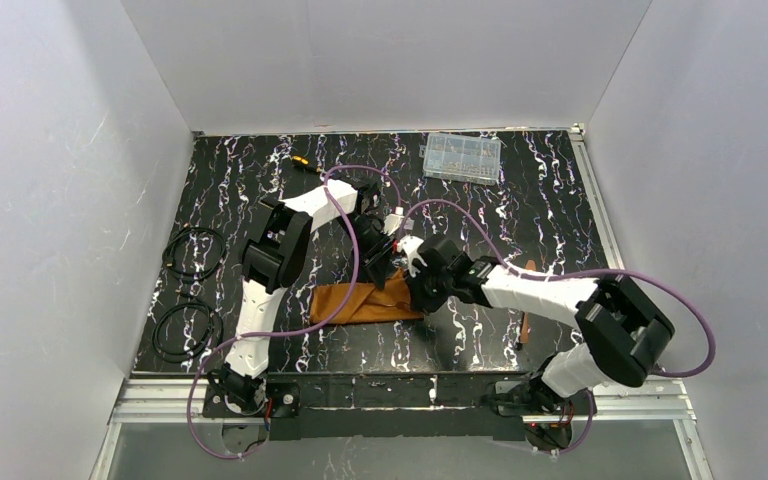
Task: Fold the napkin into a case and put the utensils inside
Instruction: Insert the fork into the folded napkin.
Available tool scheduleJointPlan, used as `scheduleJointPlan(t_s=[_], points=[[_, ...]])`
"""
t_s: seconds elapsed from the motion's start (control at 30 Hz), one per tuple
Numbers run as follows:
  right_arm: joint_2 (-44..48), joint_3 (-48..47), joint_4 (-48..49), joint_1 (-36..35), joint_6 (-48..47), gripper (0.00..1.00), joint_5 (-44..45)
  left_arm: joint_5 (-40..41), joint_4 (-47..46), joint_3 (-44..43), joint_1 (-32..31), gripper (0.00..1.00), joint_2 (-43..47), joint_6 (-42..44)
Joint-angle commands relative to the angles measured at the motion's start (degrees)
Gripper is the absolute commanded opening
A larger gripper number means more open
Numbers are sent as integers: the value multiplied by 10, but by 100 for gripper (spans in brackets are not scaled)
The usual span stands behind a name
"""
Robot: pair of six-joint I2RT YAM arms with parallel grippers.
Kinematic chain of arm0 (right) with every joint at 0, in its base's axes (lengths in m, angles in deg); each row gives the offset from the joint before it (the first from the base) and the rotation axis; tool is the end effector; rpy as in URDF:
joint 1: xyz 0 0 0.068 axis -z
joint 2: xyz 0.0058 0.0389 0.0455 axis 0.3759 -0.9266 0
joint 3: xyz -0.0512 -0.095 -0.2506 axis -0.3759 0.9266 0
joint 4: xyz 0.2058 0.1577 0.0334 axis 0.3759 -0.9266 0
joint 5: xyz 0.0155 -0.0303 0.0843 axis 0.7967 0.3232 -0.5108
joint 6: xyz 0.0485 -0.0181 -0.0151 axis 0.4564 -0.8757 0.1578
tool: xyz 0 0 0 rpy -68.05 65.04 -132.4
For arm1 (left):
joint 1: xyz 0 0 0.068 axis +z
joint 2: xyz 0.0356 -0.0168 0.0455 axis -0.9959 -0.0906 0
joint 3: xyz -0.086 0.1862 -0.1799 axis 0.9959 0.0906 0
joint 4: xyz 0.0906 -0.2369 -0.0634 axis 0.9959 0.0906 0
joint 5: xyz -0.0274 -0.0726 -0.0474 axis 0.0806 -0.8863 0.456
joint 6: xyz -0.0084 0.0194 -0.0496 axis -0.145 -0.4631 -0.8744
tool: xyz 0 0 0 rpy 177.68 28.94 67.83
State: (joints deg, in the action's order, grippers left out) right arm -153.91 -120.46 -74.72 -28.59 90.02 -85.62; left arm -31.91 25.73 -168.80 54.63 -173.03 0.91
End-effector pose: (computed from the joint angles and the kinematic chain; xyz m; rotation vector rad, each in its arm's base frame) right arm 0.1767 0.2216 0.1828 -0.9626 2.3136 0.5774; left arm 0.3543 -0.2338 0.1342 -1.2994 -2.5421 1.1102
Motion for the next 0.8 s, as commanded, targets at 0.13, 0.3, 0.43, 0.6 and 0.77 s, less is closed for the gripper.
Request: scheduleJointPlan(t_s=[0.13, 0.3, 0.43, 0.6, 0.77], points=[[-87, -94, -86, 41, -26, 1, -158, -7, 9, 8, -3, 38, 24, 9], [-105, -136, -110, 55, -41, 1, -159, -9, 9, 10, -3, 38, 22, 8], [-115, -152, -106, 59, -47, 1, -152, -11, 9, 10, -3, 38, 22, 10], [-140, -150, -89, 59, -42, 9, -153, -10, 9, 12, -3, 38, 24, 10], [-104, -129, -62, 59, -21, 58, -91, 0, 9, 19, -4, 40, 30, 13]])
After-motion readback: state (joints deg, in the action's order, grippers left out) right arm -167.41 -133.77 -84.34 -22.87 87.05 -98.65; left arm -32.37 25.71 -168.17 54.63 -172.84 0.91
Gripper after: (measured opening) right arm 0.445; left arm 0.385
